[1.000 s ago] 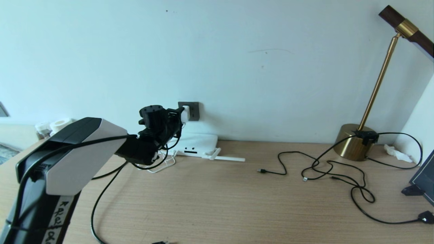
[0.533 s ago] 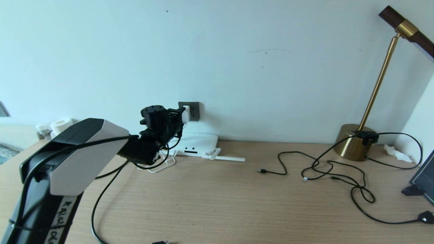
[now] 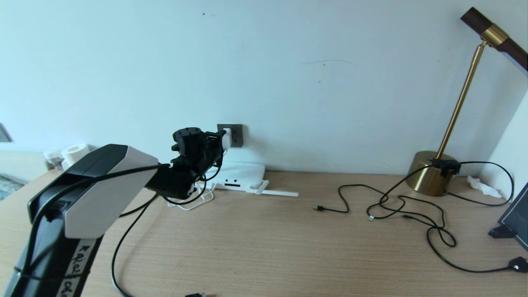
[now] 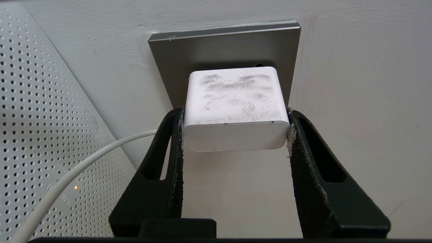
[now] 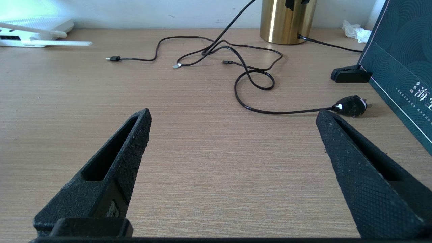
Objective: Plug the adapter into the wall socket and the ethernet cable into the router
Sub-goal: Hand it to the other hand
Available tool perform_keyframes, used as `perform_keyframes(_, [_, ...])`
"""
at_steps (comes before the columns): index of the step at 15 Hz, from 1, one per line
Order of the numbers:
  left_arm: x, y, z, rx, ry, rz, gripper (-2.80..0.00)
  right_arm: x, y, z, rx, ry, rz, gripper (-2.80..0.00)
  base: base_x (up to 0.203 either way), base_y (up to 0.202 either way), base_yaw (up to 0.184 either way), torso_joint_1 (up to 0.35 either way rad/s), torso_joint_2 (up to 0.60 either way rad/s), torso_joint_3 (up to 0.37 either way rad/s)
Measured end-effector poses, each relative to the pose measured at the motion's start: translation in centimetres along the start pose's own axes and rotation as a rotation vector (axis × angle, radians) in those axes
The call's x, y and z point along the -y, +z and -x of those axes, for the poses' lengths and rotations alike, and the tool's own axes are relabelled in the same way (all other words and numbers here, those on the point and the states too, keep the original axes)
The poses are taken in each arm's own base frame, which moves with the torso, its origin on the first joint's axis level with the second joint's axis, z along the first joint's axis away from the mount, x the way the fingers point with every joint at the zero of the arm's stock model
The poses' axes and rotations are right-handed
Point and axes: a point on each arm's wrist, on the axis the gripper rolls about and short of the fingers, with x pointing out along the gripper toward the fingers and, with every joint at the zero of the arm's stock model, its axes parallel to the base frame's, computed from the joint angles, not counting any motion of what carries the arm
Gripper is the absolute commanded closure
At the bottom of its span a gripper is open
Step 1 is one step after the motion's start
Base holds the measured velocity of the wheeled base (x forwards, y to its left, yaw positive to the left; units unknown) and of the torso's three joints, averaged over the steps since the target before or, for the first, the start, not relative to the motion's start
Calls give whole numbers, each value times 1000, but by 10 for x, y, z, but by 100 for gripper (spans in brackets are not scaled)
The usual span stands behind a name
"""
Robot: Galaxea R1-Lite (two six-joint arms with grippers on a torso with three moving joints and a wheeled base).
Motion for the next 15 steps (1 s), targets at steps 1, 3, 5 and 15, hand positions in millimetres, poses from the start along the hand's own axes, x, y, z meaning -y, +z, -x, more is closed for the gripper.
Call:
perform_keyframes(1, [0, -1, 0, -2, 4, 0, 0, 0, 0, 0, 0, 0, 0, -280, 0, 0, 0, 0, 0, 0])
perform_keyframes(3, [-1, -1, -1, -5, 17, -1, 0, 0, 0, 0, 0, 0, 0, -280, 0, 0, 0, 0, 0, 0])
perform_keyframes(5, [0, -1, -2, -6, 27, 1, 0, 0, 0, 0, 0, 0, -1, -280, 0, 0, 0, 0, 0, 0])
perform_keyframes(15, [2, 0, -3, -2, 37, 25, 0, 0, 0, 0, -1, 0, -1, -280, 0, 0, 0, 0, 0, 0])
